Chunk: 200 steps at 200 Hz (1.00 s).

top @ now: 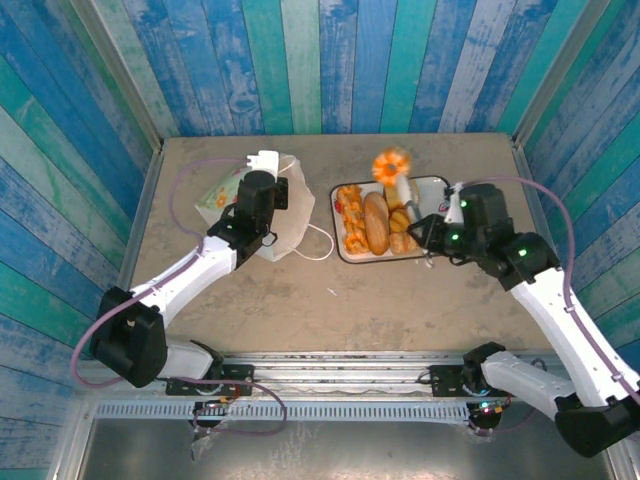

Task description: Take the fake bread out of the paper bag

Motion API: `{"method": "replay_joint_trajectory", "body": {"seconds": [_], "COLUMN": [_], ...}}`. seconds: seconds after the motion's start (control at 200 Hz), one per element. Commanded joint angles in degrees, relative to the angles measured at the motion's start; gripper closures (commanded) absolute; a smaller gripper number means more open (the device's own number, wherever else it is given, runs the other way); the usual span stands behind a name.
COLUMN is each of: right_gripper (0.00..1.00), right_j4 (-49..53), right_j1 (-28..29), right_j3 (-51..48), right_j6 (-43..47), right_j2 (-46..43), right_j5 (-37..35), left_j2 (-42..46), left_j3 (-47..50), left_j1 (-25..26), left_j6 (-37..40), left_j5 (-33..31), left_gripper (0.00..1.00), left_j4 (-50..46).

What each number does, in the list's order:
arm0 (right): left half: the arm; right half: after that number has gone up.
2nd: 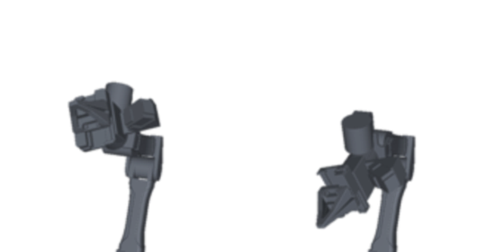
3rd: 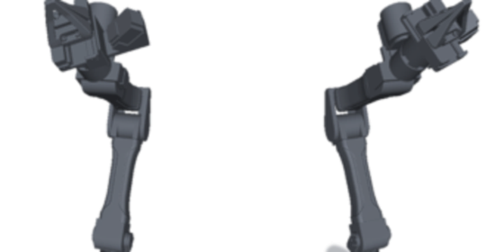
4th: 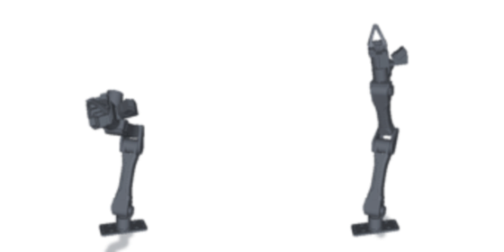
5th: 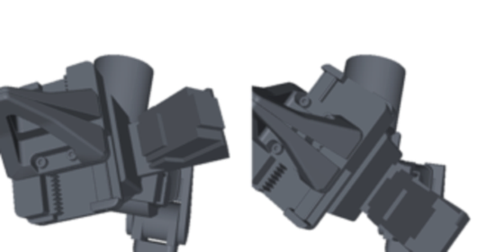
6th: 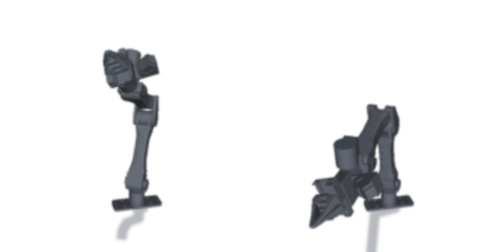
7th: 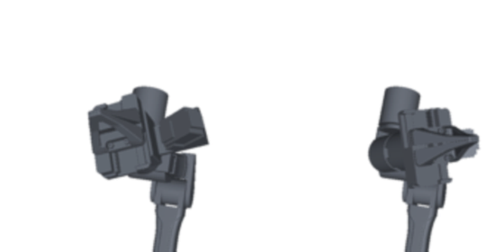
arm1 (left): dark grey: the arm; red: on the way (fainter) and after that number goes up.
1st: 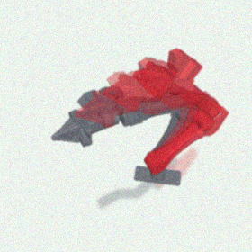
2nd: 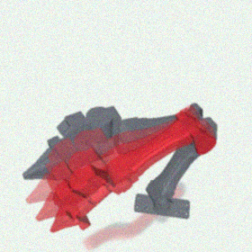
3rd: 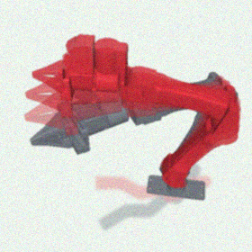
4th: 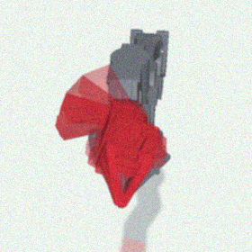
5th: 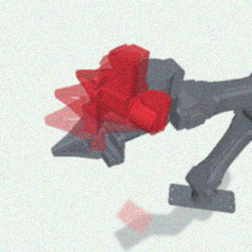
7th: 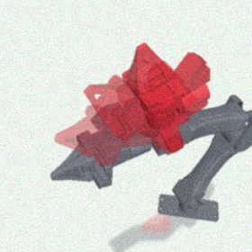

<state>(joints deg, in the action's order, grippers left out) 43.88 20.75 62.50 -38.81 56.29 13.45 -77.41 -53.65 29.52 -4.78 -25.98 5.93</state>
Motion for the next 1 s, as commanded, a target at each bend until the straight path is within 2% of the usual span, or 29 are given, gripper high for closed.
{"method": "replay_joint_trajectory", "body": {"seconds": [0.0, 0.13, 0.366, 0.997], "right_gripper": [1.0, 1.0, 1.0, 0.99], "right_j4": [2.2, 2.3, 2.1, -3.6], "right_j1": [-7.5, -16.9, -24.5, -33.8], "right_j3": [-0.7, -1.5, -0.2, -2.4], "right_j6": [4.6, 7.3, 10.6, 14.0], "right_j2": [0.3, 3.3, 11.4, 23.3], "right_j5": [7.1, 12.6, 17.7, 25.0], "left_j2": [0.4, 1.6, 3.7, 2.8], "left_j3": [-1.1, 0.1, 1.1, 1.4], "left_j1": [-0.2, -0.2, -0.2, -0.2], "left_j6": [-0.5, 0.1, 1.5, 1.2], "left_j5": [2.1, 4.2, 8.5, 10.8], "left_gripper": [1.0, 1.0, 1.0, 1.0], "left_j4": [0.0, 1.2, 2.2, 3.3]}}
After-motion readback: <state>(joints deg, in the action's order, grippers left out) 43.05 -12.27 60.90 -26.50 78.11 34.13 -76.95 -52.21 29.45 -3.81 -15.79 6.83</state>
